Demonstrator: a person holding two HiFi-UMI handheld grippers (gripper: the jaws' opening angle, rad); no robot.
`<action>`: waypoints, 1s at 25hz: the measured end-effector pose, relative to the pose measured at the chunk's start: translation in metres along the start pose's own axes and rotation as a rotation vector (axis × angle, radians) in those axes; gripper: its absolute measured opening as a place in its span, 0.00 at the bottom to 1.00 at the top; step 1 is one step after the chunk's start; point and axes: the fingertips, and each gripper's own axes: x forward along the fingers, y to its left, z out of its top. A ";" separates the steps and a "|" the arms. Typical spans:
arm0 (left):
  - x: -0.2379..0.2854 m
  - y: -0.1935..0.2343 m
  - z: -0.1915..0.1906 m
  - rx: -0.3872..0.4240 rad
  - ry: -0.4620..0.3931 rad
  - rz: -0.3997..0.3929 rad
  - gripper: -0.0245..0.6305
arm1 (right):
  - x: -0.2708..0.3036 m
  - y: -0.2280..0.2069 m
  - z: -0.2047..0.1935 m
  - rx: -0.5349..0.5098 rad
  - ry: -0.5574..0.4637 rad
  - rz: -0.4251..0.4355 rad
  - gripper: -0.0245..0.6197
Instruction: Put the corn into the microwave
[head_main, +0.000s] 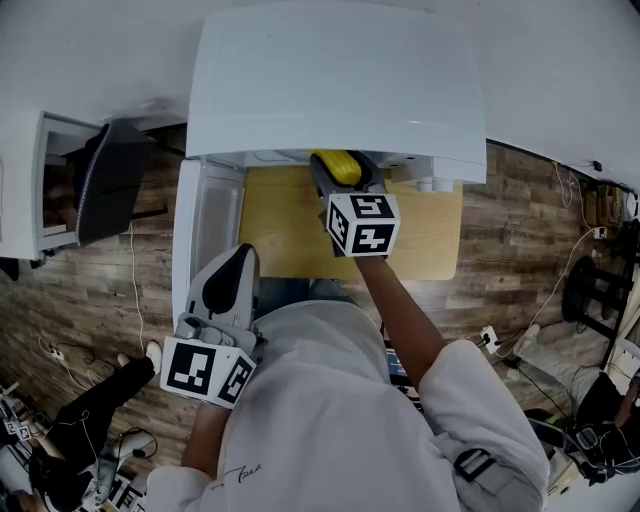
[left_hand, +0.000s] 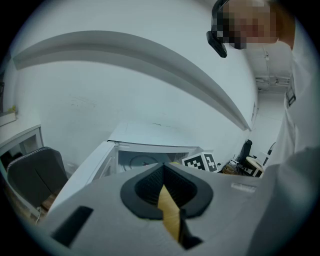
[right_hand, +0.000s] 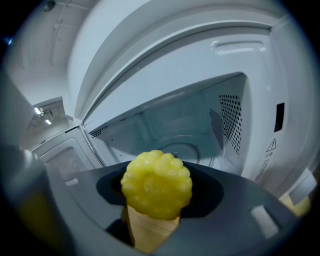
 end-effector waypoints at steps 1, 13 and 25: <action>0.000 0.000 0.000 -0.001 0.000 0.000 0.02 | 0.002 0.000 0.000 -0.004 0.001 -0.001 0.44; 0.000 0.008 -0.001 -0.009 0.008 0.011 0.02 | 0.023 -0.005 0.002 -0.019 -0.003 -0.012 0.44; 0.003 0.015 0.000 -0.014 0.013 0.009 0.02 | 0.040 -0.011 -0.001 -0.040 0.004 -0.041 0.44</action>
